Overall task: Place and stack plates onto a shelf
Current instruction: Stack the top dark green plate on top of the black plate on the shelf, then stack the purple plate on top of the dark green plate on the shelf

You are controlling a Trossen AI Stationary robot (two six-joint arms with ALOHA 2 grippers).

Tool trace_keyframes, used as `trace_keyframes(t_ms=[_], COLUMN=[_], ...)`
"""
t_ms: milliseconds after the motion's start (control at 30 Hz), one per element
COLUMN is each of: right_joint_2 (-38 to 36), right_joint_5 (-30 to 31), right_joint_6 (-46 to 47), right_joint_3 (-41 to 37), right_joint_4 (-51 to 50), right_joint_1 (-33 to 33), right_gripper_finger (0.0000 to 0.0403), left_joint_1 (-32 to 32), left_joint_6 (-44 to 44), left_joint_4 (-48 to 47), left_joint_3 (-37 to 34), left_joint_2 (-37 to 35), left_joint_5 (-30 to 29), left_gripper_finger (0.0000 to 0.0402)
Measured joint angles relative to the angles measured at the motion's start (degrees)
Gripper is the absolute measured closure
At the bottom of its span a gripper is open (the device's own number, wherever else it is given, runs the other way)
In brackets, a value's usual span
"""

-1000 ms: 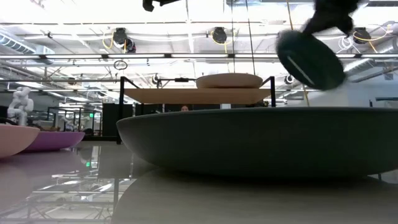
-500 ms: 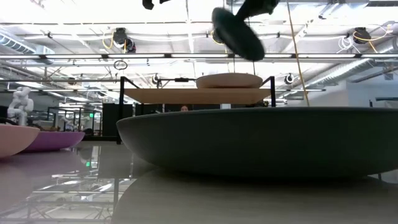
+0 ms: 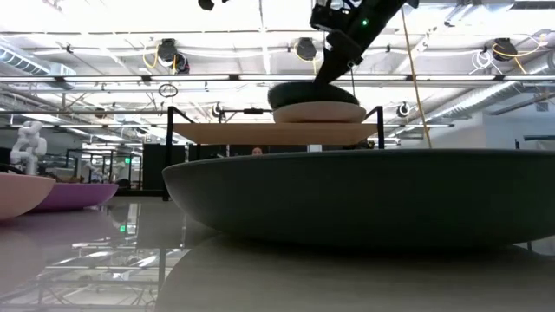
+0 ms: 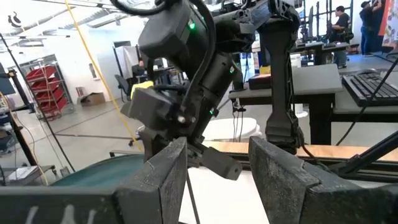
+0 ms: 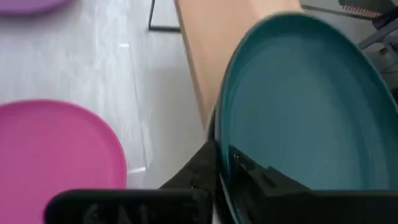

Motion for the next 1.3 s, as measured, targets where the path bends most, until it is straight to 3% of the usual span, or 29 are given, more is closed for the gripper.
trace_keyframes(t_ms=[367,633,833,1133,1300], right_joint_2=[-5.70,-17.58,-27.28,-40.14,-45.36], right_joint_5=[0.13,0.05,0.03,0.07,0.09], right_joint_6=[1.38,9.09,12.02,13.68,13.68], right_joint_3=[0.04,-1.62,-13.60,-38.15,-46.05], right_joint_4=[-1.91,-6.14,1.08,24.25,31.08], right_joint_1=[0.24,5.61,13.39,22.17,25.04], right_gripper_finger=[0.0283,0.0277,0.0288,0.0289,0.0289], left_joint_1=[-0.13,-0.13,-0.13,-0.15,-0.14], left_joint_6=[0.00,-2.08,-4.05,-7.55,-8.91], left_joint_4=[-0.07,-1.55,-2.56,-6.84,-16.34], left_joint_3=[0.00,0.00,0.00,0.02,2.31], left_joint_2=[0.00,-0.02,-0.02,-0.02,-0.02], left_joint_5=[0.00,0.01,0.02,0.02,0.01], left_gripper_finger=[0.0225,0.0225,0.0225,0.0225,0.0225])
